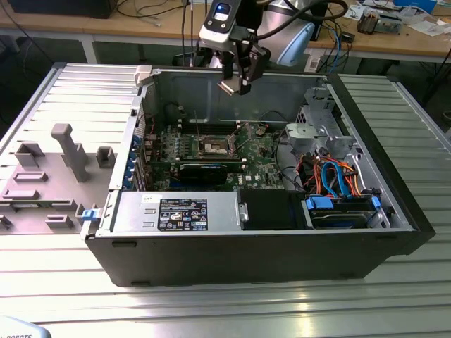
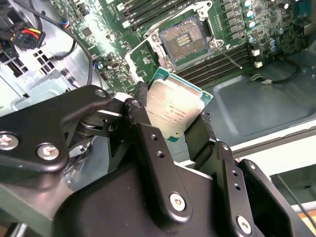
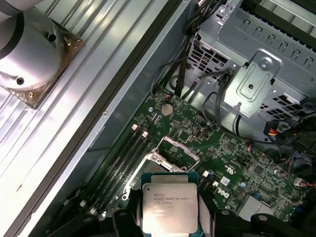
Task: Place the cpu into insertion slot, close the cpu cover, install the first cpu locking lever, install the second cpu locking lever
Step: 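Place the cpu into insertion slot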
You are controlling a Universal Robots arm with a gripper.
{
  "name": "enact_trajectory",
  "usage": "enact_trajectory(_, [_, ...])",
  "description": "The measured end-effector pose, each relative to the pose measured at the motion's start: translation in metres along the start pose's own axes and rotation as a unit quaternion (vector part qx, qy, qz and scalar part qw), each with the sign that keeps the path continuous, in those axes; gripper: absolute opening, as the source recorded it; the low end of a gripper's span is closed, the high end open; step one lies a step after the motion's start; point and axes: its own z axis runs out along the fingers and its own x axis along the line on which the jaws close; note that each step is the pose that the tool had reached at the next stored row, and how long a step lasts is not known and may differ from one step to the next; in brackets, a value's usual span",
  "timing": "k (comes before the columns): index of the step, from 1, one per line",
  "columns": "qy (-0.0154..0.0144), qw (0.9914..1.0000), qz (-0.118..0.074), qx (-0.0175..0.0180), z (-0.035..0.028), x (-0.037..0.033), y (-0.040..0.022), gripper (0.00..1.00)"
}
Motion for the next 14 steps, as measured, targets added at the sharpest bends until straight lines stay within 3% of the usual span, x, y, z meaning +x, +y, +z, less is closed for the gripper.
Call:
enact_trajectory(2, [-0.0007, 0.99996, 0.009, -0.0002, 0.0001, 0.0000, -0.0001, 0.54])
enact_trajectory(10, [-0.0010, 0.99994, 0.011, -0.0003, 0.0002, 0.0000, -0.0001, 0.54])
enact_trajectory(14, [-0.0033, 0.99932, 0.037, -0.0008, 0.0014, 0.0001, -0.0002, 0.54])
